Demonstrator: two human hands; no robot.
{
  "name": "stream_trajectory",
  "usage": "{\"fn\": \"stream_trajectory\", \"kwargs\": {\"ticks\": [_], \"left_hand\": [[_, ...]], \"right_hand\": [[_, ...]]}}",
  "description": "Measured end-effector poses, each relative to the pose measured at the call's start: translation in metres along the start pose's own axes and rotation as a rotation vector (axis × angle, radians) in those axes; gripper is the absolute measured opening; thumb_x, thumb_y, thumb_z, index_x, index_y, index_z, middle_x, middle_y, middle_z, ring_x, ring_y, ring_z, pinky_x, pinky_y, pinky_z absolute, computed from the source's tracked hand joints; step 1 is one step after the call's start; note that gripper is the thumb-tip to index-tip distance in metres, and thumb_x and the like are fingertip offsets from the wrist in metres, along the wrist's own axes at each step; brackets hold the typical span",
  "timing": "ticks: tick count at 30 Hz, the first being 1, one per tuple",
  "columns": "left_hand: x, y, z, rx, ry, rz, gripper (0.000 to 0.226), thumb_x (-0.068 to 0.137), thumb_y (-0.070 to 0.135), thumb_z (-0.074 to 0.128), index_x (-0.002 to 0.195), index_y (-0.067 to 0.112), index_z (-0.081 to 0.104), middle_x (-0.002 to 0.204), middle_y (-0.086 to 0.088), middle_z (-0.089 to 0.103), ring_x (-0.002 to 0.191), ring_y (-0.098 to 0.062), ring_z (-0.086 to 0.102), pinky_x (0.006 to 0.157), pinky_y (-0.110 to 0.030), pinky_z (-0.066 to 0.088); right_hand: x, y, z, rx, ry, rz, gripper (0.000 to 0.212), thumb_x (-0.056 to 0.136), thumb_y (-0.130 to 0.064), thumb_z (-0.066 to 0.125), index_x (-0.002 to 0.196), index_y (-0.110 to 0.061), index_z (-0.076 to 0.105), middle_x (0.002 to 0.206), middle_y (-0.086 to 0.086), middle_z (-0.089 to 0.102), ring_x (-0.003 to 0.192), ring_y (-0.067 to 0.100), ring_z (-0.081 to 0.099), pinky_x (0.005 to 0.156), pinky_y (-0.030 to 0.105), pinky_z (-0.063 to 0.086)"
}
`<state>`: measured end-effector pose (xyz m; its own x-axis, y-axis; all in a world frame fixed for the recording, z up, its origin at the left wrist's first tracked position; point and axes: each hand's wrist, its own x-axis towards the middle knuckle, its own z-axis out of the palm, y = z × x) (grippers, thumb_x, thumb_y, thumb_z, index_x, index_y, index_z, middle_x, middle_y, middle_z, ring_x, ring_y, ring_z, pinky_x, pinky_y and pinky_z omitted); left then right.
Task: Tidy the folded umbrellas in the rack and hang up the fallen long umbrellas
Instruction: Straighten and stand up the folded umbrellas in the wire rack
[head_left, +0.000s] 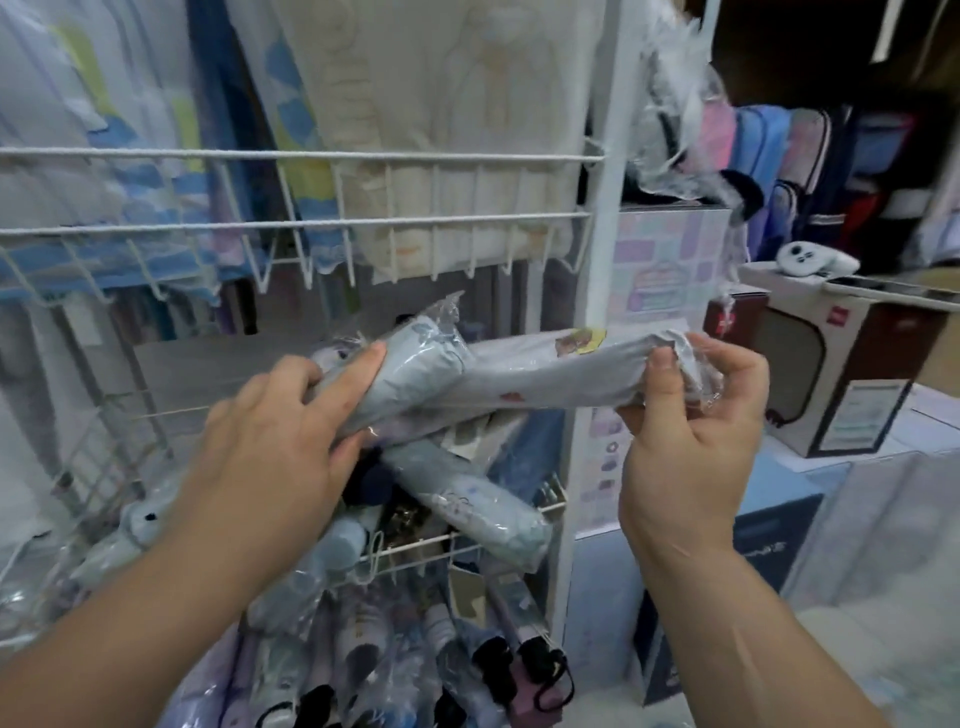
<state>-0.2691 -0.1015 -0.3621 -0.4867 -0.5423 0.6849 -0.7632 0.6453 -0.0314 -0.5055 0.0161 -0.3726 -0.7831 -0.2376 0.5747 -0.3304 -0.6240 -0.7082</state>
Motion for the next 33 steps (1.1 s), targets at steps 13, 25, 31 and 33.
{"fn": "stream_trajectory", "kwargs": {"ticks": [13,25,31,33], "left_hand": [[0.029,-0.005,0.006,-0.198,-0.317,-0.137,0.071,0.092,0.047,0.063,0.147,0.064,0.021,0.113,0.014,0.043,0.107,-0.014,0.049,0.093,-0.038,0.045],[0.025,-0.029,0.009,-0.199,-0.344,-0.2,0.071,0.092,0.046,0.064,0.152,0.051,0.028,0.114,0.005,0.047,0.109,-0.02,0.052,0.097,-0.04,0.045],[0.001,-0.057,-0.004,-0.244,-0.357,-0.233,0.073,0.092,0.045,0.065,0.153,0.05,0.025,0.108,0.008,0.046,0.106,-0.015,0.049,0.093,-0.035,0.043],[-0.01,-0.068,-0.011,-0.263,-0.333,-0.234,0.073,0.091,0.044,0.067,0.153,0.049,0.028,0.107,0.01,0.045,0.105,-0.012,0.048,0.088,-0.028,0.038]], "right_hand": [[0.005,0.055,0.045,-0.174,-0.175,-0.301,0.024,0.09,-0.009,0.071,0.103,-0.02,0.054,0.113,-0.005,0.06,0.109,0.001,0.058,0.092,0.023,0.046],[0.002,0.066,0.053,-1.048,-0.836,-0.283,0.072,0.088,-0.047,0.066,0.152,-0.033,0.037,0.16,0.002,0.028,0.141,0.028,0.033,0.112,0.041,0.037],[-0.001,0.053,0.059,-1.047,-0.715,-0.363,0.066,0.083,-0.054,0.067,0.14,-0.025,0.051,0.149,0.013,0.04,0.132,0.036,0.04,0.107,0.051,0.041],[-0.007,0.046,0.065,-1.002,-0.652,-0.484,0.062,0.083,-0.053,0.066,0.135,-0.02,0.056,0.145,0.016,0.044,0.13,0.039,0.042,0.104,0.054,0.041]]}}
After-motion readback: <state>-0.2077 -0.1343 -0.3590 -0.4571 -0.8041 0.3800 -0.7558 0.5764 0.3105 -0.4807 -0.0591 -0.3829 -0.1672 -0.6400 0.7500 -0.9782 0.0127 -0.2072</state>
